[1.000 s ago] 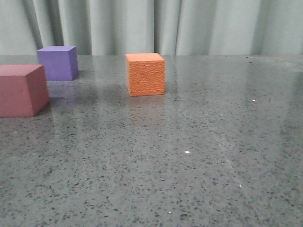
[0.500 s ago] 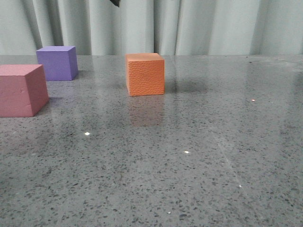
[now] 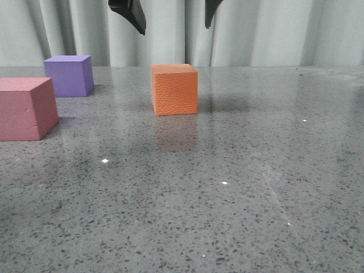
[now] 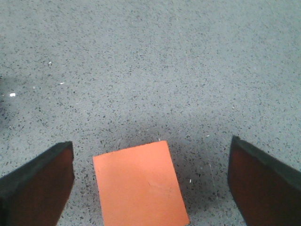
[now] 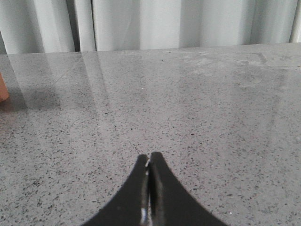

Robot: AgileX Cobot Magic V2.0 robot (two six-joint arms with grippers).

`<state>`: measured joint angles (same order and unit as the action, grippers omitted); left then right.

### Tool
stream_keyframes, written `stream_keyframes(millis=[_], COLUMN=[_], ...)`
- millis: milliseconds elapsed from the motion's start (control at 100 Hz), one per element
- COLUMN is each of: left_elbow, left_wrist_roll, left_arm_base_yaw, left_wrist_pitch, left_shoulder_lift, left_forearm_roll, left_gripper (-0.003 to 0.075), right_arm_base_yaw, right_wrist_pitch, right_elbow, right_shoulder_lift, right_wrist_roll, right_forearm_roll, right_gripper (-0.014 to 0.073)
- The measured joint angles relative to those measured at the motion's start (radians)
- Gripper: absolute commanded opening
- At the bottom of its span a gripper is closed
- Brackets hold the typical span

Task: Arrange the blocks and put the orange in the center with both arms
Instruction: 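Lower the left gripper over the orange cube and close on it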

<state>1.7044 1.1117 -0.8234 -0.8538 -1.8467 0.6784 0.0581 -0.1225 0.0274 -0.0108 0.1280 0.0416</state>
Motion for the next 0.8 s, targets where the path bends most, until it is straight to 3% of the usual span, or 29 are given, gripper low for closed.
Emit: stream_keyframes(millis=[800], left_elbow=[0.002], left_wrist_roll=[0.036], left_arm_base_yaw=[0.006], left_wrist_pitch=[-0.044], left_shoulder_lift=[-0.144], left_forearm_roll=[-0.013], left_gripper=[0.0618], right_arm_base_yaw=[0.000], right_wrist_pitch=[0.000], right_elbow=[0.000], right_shoulder_lift=[0.000], right_wrist_roll=[0.000], right_forearm_roll=[0.000], right_gripper=[-0.0067])
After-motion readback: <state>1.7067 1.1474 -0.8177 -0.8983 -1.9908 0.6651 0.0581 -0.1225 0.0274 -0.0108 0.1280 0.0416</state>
